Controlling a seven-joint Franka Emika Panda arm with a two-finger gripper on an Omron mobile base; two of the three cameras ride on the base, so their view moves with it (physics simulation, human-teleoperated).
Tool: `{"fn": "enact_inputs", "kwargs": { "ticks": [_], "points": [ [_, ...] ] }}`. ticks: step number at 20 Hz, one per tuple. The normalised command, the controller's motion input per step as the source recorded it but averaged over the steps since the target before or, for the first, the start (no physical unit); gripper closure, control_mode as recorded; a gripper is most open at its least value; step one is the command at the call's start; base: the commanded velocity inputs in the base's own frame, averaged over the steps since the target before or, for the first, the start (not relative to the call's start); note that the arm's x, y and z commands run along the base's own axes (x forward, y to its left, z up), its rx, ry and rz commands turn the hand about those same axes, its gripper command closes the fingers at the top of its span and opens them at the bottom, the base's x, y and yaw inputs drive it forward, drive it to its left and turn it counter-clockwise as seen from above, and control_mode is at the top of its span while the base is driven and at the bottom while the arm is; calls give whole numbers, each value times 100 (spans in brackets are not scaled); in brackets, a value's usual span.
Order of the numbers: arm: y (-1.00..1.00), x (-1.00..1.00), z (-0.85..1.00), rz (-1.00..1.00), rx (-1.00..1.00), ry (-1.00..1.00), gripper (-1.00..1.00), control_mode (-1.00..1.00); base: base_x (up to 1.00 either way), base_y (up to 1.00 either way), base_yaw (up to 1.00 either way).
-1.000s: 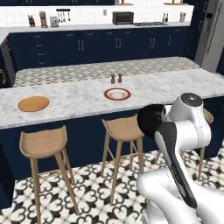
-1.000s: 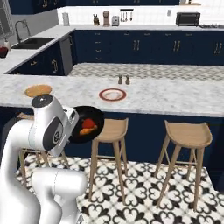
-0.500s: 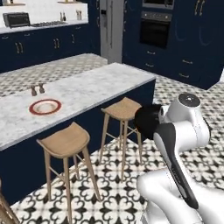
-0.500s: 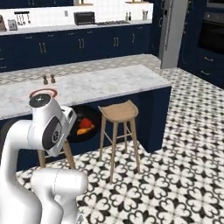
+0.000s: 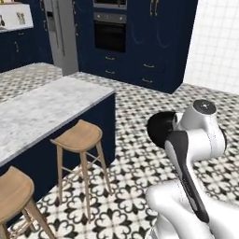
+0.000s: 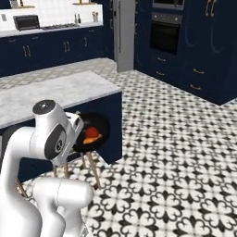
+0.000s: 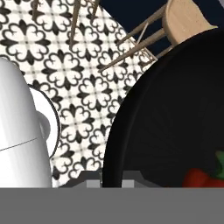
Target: Pick the chicken drumstick and bell pepper from their plates and place them in the bowl. Then put the bowl in the fridge.
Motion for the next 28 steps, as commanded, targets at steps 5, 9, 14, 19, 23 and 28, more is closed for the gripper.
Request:
{"fn": "enact_inputs", "kwargs": {
  "ticks": [5, 9, 14, 19, 23, 28],
  "points": [
    [0, 0, 0, 0, 0, 0, 100, 100, 100, -100, 0],
    [0, 0, 0, 0, 0, 0, 100, 100, 100, -100, 0],
    [0, 0, 0, 0, 0, 0, 100, 100, 100, -94, 3],
    [0, 0, 0, 0, 0, 0, 100, 100, 100, -64, 7],
    [0, 0, 0, 0, 0, 0, 100, 100, 100, -18, 11],
    [0, 0, 0, 0, 0, 0, 100, 100, 100, 0, 23]
  ]
}}
